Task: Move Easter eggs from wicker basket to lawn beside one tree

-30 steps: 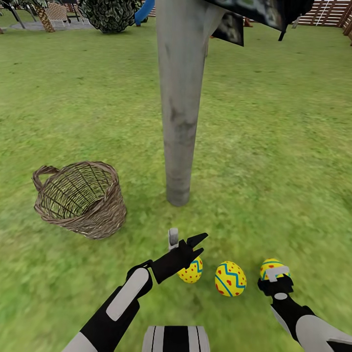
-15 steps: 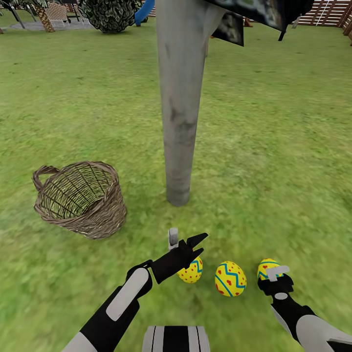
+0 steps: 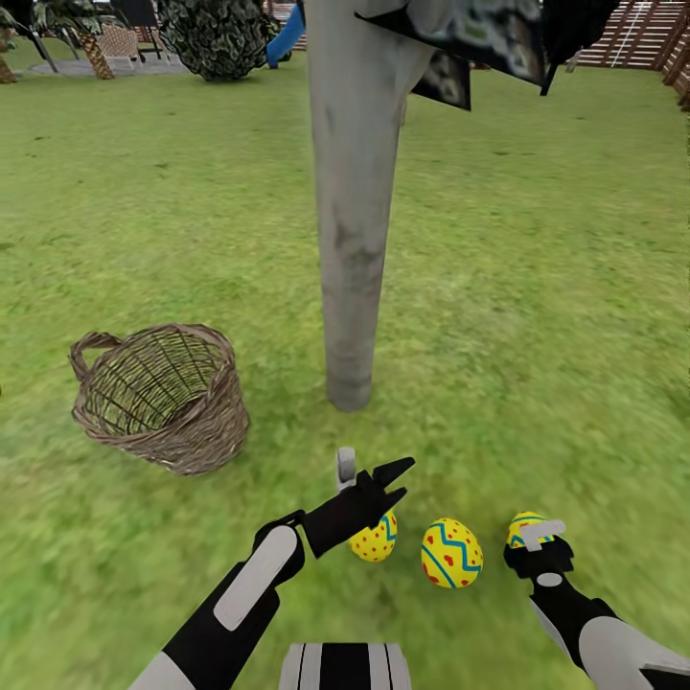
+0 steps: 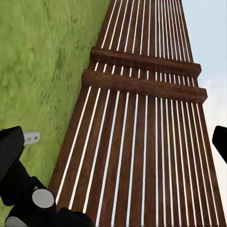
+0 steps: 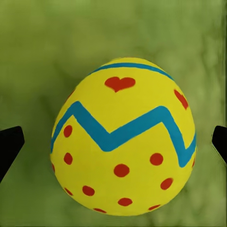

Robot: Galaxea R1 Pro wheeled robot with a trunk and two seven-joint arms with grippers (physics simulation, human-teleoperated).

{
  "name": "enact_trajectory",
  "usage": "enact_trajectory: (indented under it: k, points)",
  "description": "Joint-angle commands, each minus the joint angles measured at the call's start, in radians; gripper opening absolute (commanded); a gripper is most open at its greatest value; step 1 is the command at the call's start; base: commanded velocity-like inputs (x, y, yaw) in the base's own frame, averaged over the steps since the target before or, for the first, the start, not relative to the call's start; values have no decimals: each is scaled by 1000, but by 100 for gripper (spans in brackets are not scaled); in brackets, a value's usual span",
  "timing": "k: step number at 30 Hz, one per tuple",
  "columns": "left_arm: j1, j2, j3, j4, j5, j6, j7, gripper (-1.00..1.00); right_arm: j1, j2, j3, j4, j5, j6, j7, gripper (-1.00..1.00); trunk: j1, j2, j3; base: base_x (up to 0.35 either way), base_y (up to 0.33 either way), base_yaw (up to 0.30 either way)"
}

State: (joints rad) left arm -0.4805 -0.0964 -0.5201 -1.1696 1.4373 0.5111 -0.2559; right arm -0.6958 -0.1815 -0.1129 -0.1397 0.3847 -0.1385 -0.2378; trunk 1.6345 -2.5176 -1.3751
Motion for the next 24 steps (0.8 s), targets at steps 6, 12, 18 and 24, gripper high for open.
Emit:
enact_trajectory:
  k: [6,12,18,24]
  points:
    - [0,0,0,-11,26,9,3,100,-1,0,-6,2,10,-3,-2,100,-3,1,23,0,0,0]
    - [0,1,1,-12,35,9,5,100,-1,0,-5,-1,11,-4,6,100,-6,3,46,0,0,0]
    - [0,6,2,-11,34,10,7,100,-1,-6,-10,-54,9,14,45,100,-8,4,69,0,0,0]
    - [-1,11,1,-2,27,12,34,100,-1,-71,-248,-288,9,334,675,100,-11,5,92,0,0,0]
